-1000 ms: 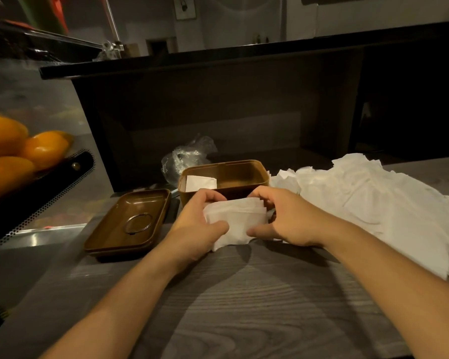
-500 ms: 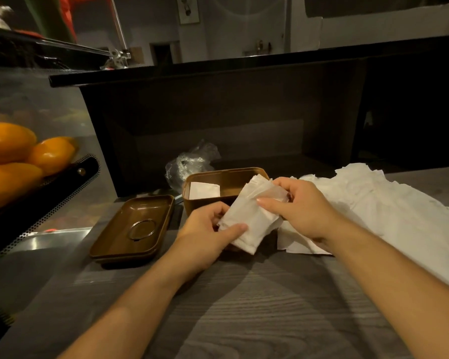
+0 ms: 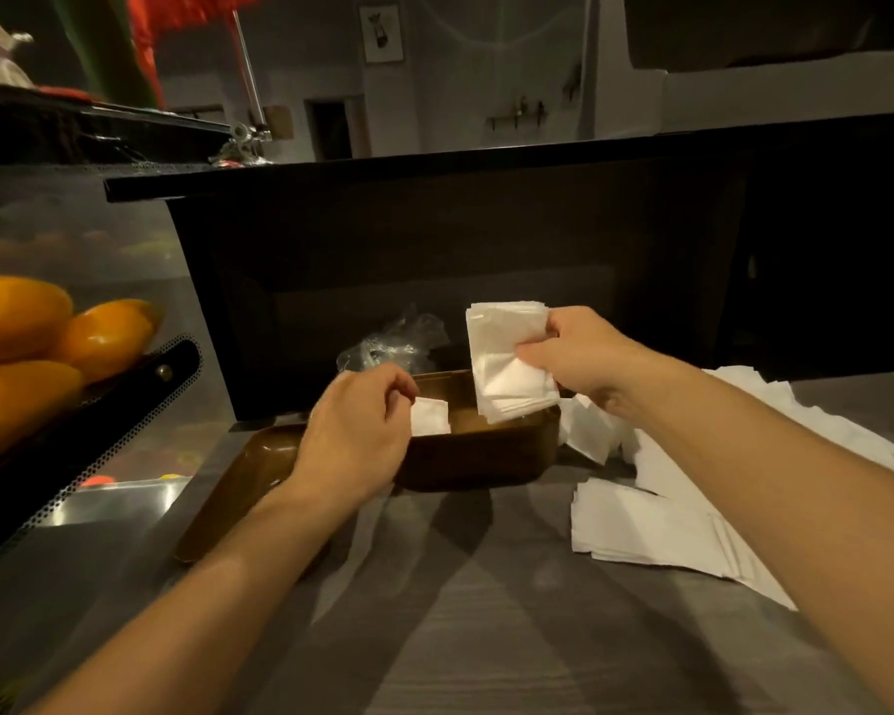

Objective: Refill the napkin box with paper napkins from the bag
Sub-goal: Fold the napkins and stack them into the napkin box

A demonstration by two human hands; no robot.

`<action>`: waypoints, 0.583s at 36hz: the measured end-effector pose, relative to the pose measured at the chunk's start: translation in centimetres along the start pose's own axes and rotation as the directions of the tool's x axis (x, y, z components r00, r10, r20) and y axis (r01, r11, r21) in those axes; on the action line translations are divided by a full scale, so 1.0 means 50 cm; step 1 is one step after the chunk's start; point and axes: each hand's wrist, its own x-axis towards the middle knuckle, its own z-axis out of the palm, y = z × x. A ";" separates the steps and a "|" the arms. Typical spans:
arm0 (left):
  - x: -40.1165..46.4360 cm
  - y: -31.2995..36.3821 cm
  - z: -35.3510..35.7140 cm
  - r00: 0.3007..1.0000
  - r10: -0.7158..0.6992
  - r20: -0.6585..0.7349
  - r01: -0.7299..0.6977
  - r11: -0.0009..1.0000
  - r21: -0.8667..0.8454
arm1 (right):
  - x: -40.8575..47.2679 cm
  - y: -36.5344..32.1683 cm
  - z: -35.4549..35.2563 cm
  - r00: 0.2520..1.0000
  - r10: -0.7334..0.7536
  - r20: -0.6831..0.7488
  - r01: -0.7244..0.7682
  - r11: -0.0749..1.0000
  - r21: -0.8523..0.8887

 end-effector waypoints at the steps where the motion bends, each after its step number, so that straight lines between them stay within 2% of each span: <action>1: 0.011 -0.002 -0.006 0.997 0.047 0.062 -0.052 0.994 0.095 | 0.014 0.000 0.006 1.000 0.020 0.015 -0.020 0.999 -0.034; 4: 0.039 0.011 -0.014 0.938 0.154 0.312 -0.259 0.907 0.331 | 0.044 -0.003 0.032 0.997 0.065 0.046 -0.055 0.981 -0.188; 6: 0.055 0.009 -0.006 0.876 0.149 0.458 -0.349 0.852 0.390 | 0.060 -0.006 0.054 0.995 0.081 0.062 -0.059 0.953 -0.298; 8: 0.070 -0.007 0.006 0.831 0.139 0.539 -0.390 0.837 0.385 | 0.072 -0.011 0.075 0.988 0.127 0.088 -0.079 0.906 -0.415; 13: 0.079 -0.025 0.014 0.795 0.174 0.580 -0.451 0.809 0.376 | 0.090 -0.016 0.107 0.961 0.252 0.112 -0.129 0.769 -0.626; 18: 0.078 -0.019 0.008 0.767 0.188 0.614 -0.519 0.744 0.421 | 0.095 -0.019 0.124 0.959 0.264 0.108 -0.095 0.652 -0.752; 21: 0.084 -0.019 0.013 0.781 0.184 0.597 -0.491 0.771 0.406 | 0.091 -0.020 0.124 0.970 0.210 0.122 -0.030 0.602 -0.798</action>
